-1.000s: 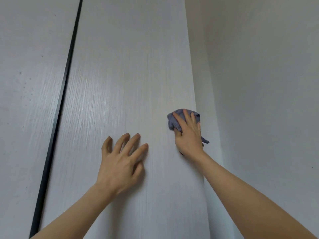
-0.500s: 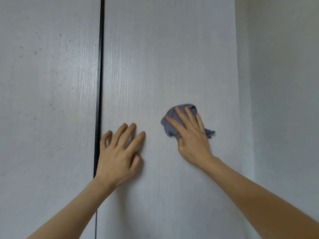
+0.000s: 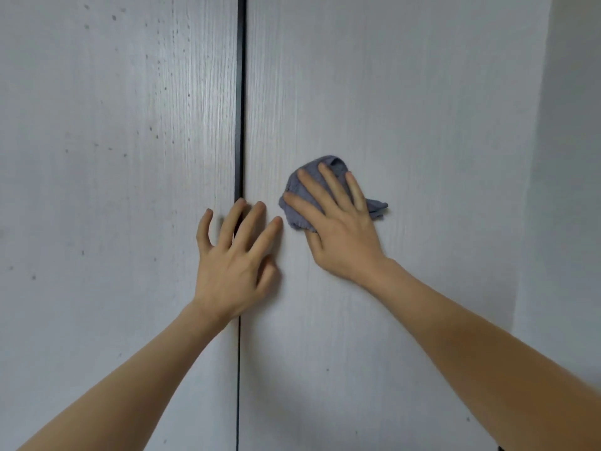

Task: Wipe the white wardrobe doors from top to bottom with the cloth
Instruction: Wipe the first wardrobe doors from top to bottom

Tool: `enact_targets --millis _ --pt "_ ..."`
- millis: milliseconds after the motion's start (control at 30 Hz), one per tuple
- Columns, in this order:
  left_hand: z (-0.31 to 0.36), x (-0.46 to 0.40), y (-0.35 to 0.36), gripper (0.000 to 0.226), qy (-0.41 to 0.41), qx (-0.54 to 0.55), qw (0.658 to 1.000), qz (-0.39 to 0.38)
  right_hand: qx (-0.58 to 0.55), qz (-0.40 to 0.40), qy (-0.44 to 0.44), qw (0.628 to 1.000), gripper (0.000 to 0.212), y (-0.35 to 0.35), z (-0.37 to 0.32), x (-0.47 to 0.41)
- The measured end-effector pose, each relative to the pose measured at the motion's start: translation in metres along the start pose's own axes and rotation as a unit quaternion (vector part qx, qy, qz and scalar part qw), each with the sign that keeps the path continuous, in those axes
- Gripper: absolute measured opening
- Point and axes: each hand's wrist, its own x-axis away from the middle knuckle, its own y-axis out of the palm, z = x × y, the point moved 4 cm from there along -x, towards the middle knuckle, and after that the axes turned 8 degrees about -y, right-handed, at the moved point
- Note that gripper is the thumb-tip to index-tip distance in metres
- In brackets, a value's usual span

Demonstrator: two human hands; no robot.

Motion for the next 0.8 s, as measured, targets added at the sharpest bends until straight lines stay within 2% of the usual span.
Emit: enact_targets --millis 133,200,267,367,500,667,800 --pt "-0.004 0.031 0.005 0.049 0.020 0.007 1.000 0.013 0.005 -0.011 0.004 1.000 0.052 0.015 -0.040 0.044" --pt "-0.005 0.055 0.010 0.051 0.021 0.011 1.000 -0.006 0.007 -0.023 0.009 1.000 0.052 0.025 -0.060 0.074" --pt "-0.005 0.071 0.013 0.052 0.027 0.021 0.999 -0.020 0.019 -0.039 -0.017 0.999 0.053 0.033 -0.081 0.106" --pt "-0.003 0.096 0.016 0.052 0.037 0.043 0.997 -0.059 0.026 -0.107 -0.087 0.990 0.058 0.048 -0.111 0.153" --pt "-0.007 0.119 0.016 0.054 0.040 0.044 0.994 -0.094 0.023 -0.142 -0.124 0.982 0.064 0.052 -0.111 0.162" --pt "-0.021 0.142 0.018 0.055 0.024 0.043 0.993 -0.103 -0.028 -0.034 0.013 0.999 0.062 0.035 -0.093 0.093" --pt "-0.024 0.146 0.021 0.057 0.003 0.055 0.995 -0.086 -0.056 0.044 0.116 0.991 0.053 0.030 -0.091 0.047"
